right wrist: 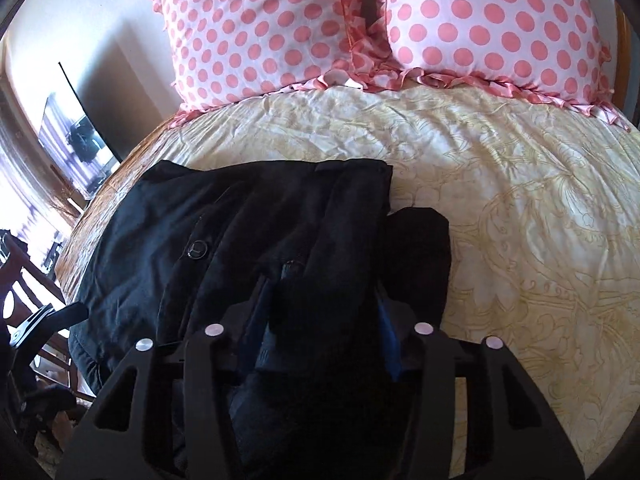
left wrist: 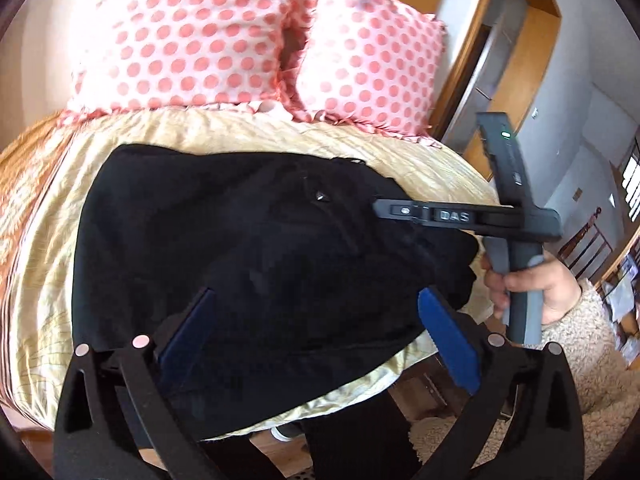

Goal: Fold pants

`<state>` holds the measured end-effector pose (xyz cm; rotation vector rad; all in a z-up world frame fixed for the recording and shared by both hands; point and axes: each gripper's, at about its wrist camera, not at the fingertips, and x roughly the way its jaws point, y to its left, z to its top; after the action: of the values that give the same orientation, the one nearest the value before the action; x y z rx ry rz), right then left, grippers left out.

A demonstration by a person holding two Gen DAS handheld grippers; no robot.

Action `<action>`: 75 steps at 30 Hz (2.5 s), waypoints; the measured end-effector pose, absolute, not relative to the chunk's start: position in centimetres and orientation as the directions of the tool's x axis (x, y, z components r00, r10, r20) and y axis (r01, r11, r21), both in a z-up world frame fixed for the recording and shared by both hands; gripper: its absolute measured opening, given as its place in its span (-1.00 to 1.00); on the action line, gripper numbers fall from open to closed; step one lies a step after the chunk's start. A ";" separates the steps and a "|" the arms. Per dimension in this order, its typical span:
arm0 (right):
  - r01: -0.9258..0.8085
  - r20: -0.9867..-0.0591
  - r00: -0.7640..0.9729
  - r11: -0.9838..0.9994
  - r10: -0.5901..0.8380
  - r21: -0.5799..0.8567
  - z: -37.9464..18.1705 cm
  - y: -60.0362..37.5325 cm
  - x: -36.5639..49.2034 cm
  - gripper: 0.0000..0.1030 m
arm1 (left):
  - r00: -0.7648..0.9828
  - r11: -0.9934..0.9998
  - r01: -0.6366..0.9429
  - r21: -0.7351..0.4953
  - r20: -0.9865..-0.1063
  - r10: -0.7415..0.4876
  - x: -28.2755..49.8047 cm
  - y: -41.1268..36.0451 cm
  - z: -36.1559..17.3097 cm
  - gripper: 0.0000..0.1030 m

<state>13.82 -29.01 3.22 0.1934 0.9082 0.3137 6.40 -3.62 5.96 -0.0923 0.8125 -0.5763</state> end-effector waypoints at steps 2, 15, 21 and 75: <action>-0.200 -0.742 0.579 0.941 0.338 0.273 3.5 -28.7 13.5 -0.11 | 0.528 0.844 0.434 -0.315 -0.670 -0.522 7.0 -3.1 5.5 0.95; -0.204 -0.567 0.673 0.856 0.475 0.475 7.3 -31.0 10.8 -0.79 | 0.538 0.855 0.409 -0.320 -0.672 -0.509 7.1 -2.0 4.8 0.95; -0.066 -0.689 0.665 0.941 0.289 0.331 3.4 -31.1 8.7 -0.59 | 0.539 0.858 0.397 -0.327 -0.673 -0.506 7.4 -1.4 4.8 0.95; -0.287 -0.635 0.717 0.952 0.287 0.107 4.7 -28.1 7.5 -0.39 | 0.558 0.889 0.292 -0.353 -0.692 -0.458 9.6 2.2 4.0 0.96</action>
<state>7.52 -28.10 4.66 0.0007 0.7026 0.3174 9.64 2.15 4.03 -0.2074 0.8732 -0.4458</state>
